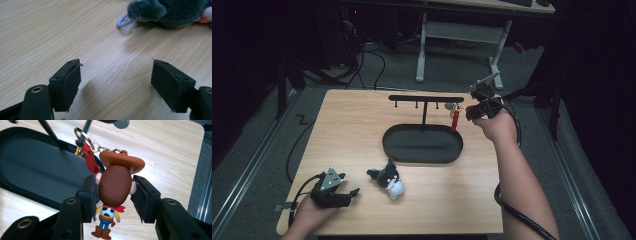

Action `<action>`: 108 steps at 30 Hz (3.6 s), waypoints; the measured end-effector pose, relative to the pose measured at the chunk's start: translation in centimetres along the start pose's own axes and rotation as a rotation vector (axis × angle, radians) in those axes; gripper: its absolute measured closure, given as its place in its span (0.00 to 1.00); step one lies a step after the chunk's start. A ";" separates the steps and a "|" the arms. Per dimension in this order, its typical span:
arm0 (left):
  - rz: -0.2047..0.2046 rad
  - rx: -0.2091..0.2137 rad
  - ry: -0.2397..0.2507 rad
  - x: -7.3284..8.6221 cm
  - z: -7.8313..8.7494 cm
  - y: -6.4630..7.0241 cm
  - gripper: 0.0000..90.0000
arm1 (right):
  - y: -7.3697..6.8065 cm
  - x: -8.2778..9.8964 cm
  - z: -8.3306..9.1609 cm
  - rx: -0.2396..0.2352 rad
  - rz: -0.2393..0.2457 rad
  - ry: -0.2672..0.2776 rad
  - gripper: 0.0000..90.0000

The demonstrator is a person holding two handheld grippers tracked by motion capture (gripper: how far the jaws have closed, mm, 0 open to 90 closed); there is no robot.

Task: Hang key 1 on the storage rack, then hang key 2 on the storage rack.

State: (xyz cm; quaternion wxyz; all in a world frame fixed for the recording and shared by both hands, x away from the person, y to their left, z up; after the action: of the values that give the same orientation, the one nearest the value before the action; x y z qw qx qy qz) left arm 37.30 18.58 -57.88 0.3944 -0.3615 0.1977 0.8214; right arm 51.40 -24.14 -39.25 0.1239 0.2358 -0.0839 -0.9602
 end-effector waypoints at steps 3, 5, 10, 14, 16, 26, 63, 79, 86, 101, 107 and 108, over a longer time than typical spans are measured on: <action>-0.003 -0.002 0.002 0.0 0.1 0.1 0.27 | 0.0 0.4 -1.3 -0.009 -0.012 -0.012 0.63; -0.007 -0.006 0.019 -0.2 0.2 0.1 0.28 | -0.3 0.7 -2.3 -0.021 -0.022 -0.021 0.63; -0.013 -0.009 0.020 -0.2 0.4 0.2 0.28 | -1.1 1.0 -4.4 -0.043 -0.018 -0.038 0.62; -0.012 -0.011 0.020 -0.2 0.3 0.3 0.28 | -1.8 0.8 -5.8 -0.050 -0.016 -0.036 0.62; -0.010 -0.014 0.021 -0.1 0.3 0.2 0.28 | -2.0 0.6 -6.4 -0.033 -0.018 -0.032 0.62; -0.007 -0.011 0.013 0.0 0.3 0.1 0.28 | -3.0 0.4 -8.5 -0.034 -0.027 -0.029 0.58; 0.020 0.008 0.024 -0.6 -0.1 1.1 0.29 | -2.8 10.4 -4.9 -0.076 -0.029 0.172 0.39; 0.107 0.015 0.029 -2.2 -1.5 2.7 0.75 | -4.6 21.0 -6.3 -0.136 -0.136 0.335 0.42; 0.123 -0.031 0.010 -4.0 -3.3 3.5 0.99 | -4.6 23.4 -6.3 -0.184 -0.171 0.355 0.43; -0.033 0.115 -0.028 -9.6 -10.4 11.5 1.00 | -3.1 24.4 -5.3 -0.208 -0.246 0.369 0.44; -0.073 0.171 -0.011 -11.8 -13.1 15.2 1.00 | -2.4 24.9 -5.7 -0.207 -0.268 0.354 0.44; -0.067 0.174 -0.008 -11.9 -13.3 15.4 0.99 | -2.3 25.0 -5.8 -0.207 -0.262 0.356 0.44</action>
State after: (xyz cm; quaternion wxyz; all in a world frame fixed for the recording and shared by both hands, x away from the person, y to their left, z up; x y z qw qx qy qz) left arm 36.07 -4.96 -57.17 0.4525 -0.3289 0.2544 0.7889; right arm 32.24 -29.44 -55.63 0.0344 0.3961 0.0695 -0.9149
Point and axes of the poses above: each handheld gripper's, and its own axes: z roughly backward along the jaws, x roughly out of its underside, y roughly to its right, the point moved 7 cm from there along -z, roughly forward along the jaws, and after that the axes turned 9 degrees about x, right-handed, at the moved point
